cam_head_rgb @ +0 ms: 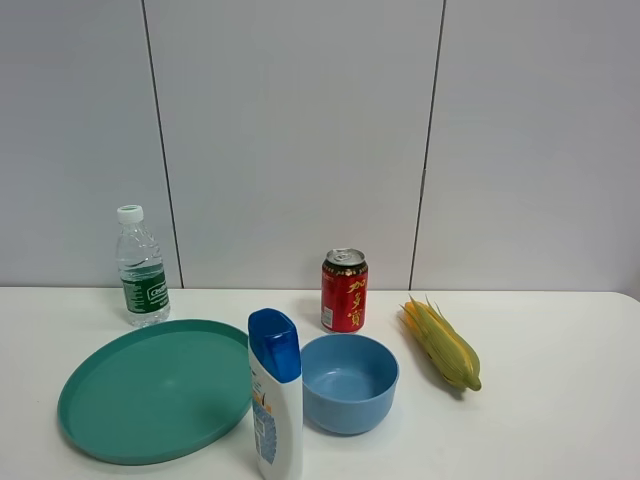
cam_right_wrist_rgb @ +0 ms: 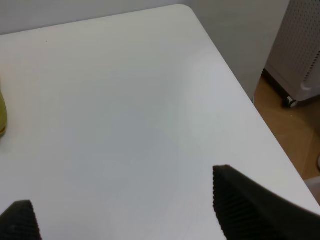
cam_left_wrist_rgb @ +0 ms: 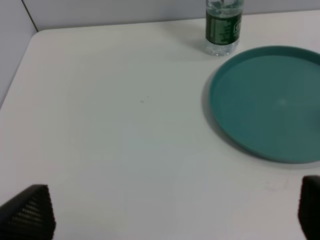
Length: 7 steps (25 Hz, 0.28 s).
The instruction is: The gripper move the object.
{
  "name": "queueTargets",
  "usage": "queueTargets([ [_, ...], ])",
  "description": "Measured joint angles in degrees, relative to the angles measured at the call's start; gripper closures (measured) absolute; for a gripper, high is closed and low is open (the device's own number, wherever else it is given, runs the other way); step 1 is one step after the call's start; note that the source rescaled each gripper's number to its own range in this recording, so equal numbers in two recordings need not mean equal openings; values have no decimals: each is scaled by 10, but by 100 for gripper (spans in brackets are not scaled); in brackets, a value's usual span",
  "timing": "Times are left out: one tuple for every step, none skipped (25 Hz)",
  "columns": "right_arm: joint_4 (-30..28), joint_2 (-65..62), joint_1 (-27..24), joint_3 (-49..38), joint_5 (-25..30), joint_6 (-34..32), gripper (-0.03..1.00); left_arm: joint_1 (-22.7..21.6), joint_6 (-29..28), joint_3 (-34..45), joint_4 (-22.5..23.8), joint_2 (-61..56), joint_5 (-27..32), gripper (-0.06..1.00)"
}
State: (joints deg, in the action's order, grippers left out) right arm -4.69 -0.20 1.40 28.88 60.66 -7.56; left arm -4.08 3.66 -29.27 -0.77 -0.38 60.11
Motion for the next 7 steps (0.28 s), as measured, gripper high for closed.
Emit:
queueTargets([
  [0, 0, 0, 0, 0, 0, 38, 0, 0, 0, 0, 0, 0, -6],
  [0, 0, 0, 0, 0, 0, 38, 0, 0, 0, 0, 0, 0, -6],
  [0, 0, 0, 0, 0, 0, 38, 0, 0, 0, 0, 0, 0, -6],
  [0, 0, 0, 0, 0, 0, 38, 0, 0, 0, 0, 0, 0, -6],
  [0, 0, 0, 0, 0, 0, 38, 0, 0, 0, 0, 0, 0, -6],
  [0, 0, 0, 0, 0, 0, 38, 0, 0, 0, 0, 0, 0, -6],
  [0, 0, 0, 0, 0, 0, 38, 0, 0, 0, 0, 0, 0, -6],
])
